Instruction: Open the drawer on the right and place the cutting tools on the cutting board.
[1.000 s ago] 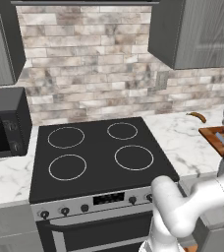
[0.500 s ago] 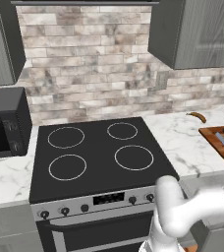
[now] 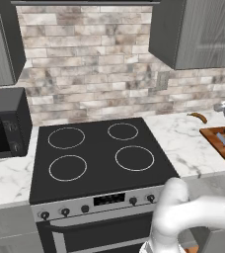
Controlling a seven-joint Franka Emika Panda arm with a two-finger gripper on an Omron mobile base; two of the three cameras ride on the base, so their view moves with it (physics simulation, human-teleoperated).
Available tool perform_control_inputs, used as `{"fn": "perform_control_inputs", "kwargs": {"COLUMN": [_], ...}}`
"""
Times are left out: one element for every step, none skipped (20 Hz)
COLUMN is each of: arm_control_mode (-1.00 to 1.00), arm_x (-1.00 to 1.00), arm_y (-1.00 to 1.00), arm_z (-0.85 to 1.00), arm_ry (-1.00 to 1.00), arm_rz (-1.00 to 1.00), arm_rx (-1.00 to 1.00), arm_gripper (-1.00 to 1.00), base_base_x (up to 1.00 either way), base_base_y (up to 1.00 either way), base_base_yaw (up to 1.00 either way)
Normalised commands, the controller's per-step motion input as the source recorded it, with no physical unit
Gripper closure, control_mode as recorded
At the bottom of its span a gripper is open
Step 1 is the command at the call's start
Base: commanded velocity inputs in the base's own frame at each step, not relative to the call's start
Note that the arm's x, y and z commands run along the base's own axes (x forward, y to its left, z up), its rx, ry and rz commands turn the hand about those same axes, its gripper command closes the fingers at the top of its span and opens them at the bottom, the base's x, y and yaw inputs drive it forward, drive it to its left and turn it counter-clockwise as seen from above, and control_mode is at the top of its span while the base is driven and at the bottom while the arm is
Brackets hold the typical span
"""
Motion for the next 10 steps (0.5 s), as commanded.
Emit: {"fn": "perform_control_inputs", "kwargs": {"arm_control_mode": [-1.0,-1.0,-1.0,-1.0,-1.0,-1.0,-1.0,-1.0,-1.0,-1.0], "arm_x": [-0.03,-0.08,-0.1,-0.09,-0.14,-0.21,-0.31,-0.39,-0.38,-0.44], "arm_y": [1.0,1.0,1.0,1.0,1.0,1.0,1.0,1.0,1.0,1.0], "arm_z": [0.49,0.35,0.22,0.13,0.04,0.0,0.0,0.0,0.0,0.0], "arm_ry": [0.0,0.0,0.0,0.0,0.0,-0.04,-0.09,-0.14,-0.17,-0.19], "arm_rz": [0.0,0.0,0.0,0.0,0.01,0.02,0.03,0.05,0.06,0.08], "arm_rx": [-0.1,-0.13,-0.16,-0.16,-0.16,-0.15,-0.14,-0.13,-0.13,-0.12], "arm_gripper": [-1.0,-1.0,-1.0,-1.0,-1.0,-1.0,-1.0,-1.0,-1.0,-1.0], "base_base_x": [0.0,0.0,0.0,0.0,0.0,0.0,0.0,0.0,0.0,0.0], "base_base_y": [0.0,0.0,0.0,0.0,0.0,0.0,0.0,0.0,0.0,0.0], "base_base_yaw": [0.0,0.0,0.0,0.0,0.0,0.0,0.0,0.0,0.0,0.0]}}
